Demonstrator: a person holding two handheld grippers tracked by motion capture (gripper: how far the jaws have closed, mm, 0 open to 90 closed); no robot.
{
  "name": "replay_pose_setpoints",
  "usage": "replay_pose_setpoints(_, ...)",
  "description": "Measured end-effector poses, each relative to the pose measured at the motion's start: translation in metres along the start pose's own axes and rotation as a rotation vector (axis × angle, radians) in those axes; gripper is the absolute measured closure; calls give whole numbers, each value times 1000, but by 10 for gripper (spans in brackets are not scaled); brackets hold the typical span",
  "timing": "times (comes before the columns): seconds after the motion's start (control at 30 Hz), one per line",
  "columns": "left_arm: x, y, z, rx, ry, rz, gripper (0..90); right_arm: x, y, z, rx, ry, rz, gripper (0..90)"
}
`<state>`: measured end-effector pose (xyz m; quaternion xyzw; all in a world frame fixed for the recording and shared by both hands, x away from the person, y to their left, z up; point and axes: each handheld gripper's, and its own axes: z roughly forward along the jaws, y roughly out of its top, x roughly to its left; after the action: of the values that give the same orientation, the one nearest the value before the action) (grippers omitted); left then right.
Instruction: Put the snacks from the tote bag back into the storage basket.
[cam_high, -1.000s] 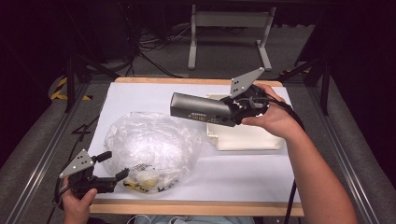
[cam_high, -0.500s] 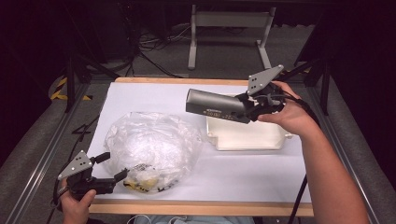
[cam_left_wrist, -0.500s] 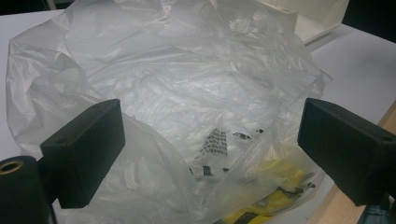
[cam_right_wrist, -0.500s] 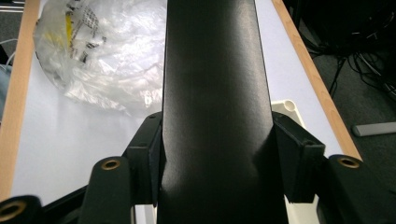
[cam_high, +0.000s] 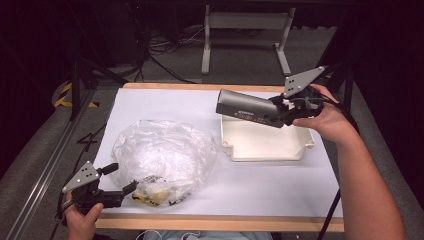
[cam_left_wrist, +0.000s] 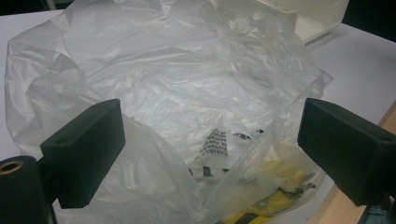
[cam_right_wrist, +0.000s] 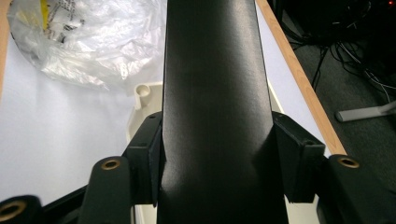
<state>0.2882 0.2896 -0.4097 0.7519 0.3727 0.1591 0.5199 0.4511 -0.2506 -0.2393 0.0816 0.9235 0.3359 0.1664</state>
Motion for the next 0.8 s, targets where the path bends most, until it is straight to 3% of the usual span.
replay_pose_setpoints(0.43, -1, 0, 0, 8, 2, 0, 83, -12, -28, -12, 23, -28, 27, 431)
replay_pose_setpoints(0.8, -2, -3, -5, 3, 18, -6, 83, -21, -41, -7, 50, -27, 2, 430)
